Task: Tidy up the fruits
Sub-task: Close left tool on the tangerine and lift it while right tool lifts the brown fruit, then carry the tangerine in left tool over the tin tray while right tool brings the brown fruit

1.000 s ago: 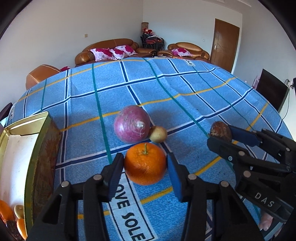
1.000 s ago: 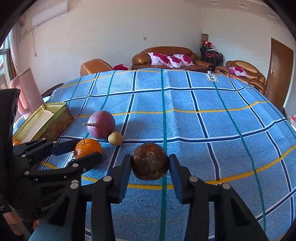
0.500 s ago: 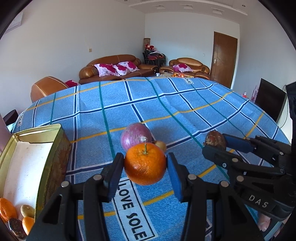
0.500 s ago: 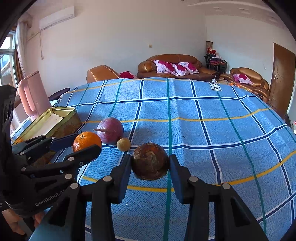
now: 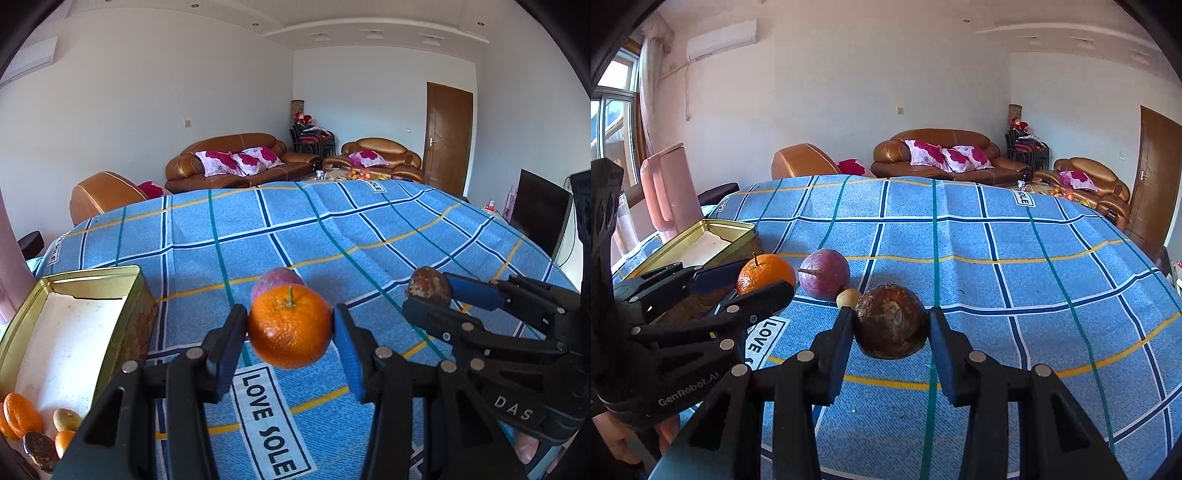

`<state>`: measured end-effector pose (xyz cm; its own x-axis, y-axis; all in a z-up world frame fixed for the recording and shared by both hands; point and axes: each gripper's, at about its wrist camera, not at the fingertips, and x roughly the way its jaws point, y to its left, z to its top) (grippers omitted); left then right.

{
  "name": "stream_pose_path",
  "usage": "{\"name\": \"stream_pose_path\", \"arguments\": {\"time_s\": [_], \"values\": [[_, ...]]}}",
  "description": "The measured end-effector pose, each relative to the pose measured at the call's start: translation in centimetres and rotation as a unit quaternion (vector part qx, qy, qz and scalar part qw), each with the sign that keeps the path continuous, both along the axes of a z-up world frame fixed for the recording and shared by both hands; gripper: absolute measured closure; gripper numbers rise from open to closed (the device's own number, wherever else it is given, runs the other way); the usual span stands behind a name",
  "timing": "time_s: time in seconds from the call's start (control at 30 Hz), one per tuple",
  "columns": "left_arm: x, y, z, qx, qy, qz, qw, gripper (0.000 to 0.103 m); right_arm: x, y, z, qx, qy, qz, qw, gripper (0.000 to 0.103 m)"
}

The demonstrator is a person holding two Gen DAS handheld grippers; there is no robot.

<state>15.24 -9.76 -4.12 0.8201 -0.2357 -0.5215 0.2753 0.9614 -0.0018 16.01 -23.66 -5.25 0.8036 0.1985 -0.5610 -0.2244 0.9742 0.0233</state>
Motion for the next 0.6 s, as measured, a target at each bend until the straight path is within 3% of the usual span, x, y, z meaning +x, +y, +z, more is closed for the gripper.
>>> {"name": "stream_pose_path", "arguments": {"time_s": [0.6], "values": [[-1.6, 0.2, 0.7, -0.001, -0.040, 0.014, 0.9991, 0.053, -1.8, 0.1, 0.8, 0.001, -0.049, 0.011, 0.999, 0.060]]}}
